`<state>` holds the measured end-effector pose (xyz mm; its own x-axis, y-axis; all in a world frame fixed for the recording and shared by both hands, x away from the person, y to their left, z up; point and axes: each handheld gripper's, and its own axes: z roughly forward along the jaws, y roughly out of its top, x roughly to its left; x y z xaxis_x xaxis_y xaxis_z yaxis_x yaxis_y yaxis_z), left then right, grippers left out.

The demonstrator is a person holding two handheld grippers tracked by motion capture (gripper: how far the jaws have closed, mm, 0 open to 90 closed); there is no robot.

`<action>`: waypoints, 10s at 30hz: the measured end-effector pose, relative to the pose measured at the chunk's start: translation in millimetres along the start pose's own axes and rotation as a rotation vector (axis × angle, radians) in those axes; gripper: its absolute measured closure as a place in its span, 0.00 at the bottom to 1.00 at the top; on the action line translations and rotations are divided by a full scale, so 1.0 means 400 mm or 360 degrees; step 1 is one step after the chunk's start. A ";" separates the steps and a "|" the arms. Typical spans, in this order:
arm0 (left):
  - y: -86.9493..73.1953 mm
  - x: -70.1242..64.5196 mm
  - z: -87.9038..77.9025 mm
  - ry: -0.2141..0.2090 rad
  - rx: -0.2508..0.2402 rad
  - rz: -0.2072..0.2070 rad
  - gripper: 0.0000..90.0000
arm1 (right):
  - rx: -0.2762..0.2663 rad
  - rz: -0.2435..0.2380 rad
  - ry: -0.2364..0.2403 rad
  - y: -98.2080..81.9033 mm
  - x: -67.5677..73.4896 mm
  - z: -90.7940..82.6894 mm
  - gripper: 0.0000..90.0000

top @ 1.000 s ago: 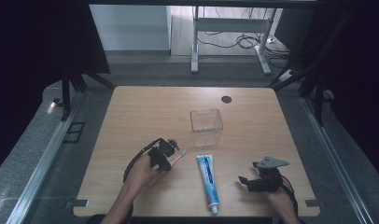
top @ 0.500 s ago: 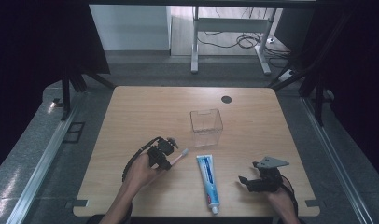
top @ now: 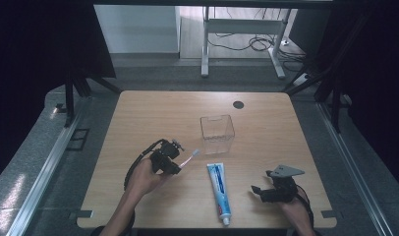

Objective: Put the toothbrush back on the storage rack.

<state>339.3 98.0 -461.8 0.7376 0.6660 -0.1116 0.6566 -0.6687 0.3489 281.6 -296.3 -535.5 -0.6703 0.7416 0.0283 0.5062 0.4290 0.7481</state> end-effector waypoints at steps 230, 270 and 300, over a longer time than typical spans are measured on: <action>0.328 -0.053 0.021 0.0123 -0.0685 0.0206 0.47 | 0.0041 -0.0021 0.0067 -0.001 0.007 0.019 0.02; 0.128 -0.022 -0.048 0.0025 -0.0791 0.0089 0.16 | 0.0047 -0.0021 0.0059 -0.002 0.010 0.020 0.02; -0.042 -0.023 0.013 0.0068 -0.0807 0.0077 0.15 | 0.0037 -0.0027 0.0054 -0.001 0.014 0.021 0.02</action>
<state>322.5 101.4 -471.4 0.7513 0.6581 -0.0494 0.4546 -0.4618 0.7616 282.1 -288.0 -541.0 -0.6965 0.7165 0.0387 0.5072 0.4534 0.7329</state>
